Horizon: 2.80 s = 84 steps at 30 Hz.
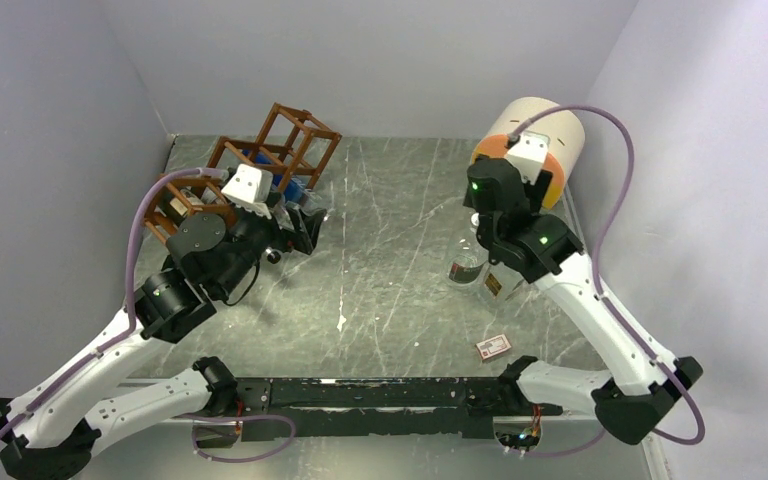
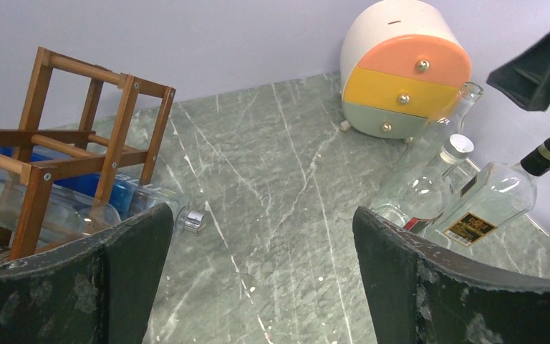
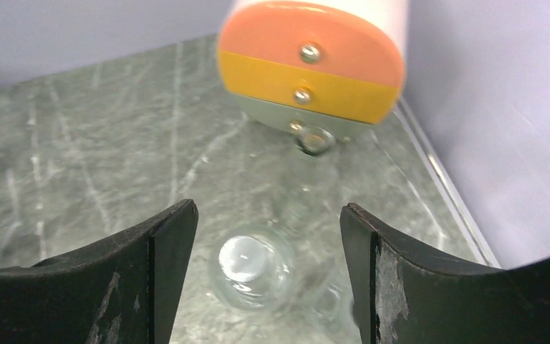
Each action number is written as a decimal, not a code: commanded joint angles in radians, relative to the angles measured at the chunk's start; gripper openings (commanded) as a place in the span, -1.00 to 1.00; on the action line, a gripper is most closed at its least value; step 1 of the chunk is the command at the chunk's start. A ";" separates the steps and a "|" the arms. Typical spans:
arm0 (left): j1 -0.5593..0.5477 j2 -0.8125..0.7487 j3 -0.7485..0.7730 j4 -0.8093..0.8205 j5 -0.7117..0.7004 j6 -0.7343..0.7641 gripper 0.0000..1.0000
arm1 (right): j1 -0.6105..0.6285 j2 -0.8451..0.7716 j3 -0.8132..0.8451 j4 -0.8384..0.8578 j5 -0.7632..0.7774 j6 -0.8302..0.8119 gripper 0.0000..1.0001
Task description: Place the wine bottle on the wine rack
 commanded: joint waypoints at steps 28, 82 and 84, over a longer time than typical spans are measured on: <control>-0.003 0.097 0.089 0.045 0.100 -0.053 0.98 | -0.090 -0.195 -0.296 -0.247 0.140 0.302 0.00; -0.004 0.305 -0.631 1.086 0.656 0.037 1.00 | -0.126 -0.001 -0.076 0.353 -1.336 -0.133 -1.00; -0.004 0.306 -0.634 1.069 0.679 0.047 0.99 | -0.126 0.013 -0.069 0.371 -1.362 -0.126 -1.00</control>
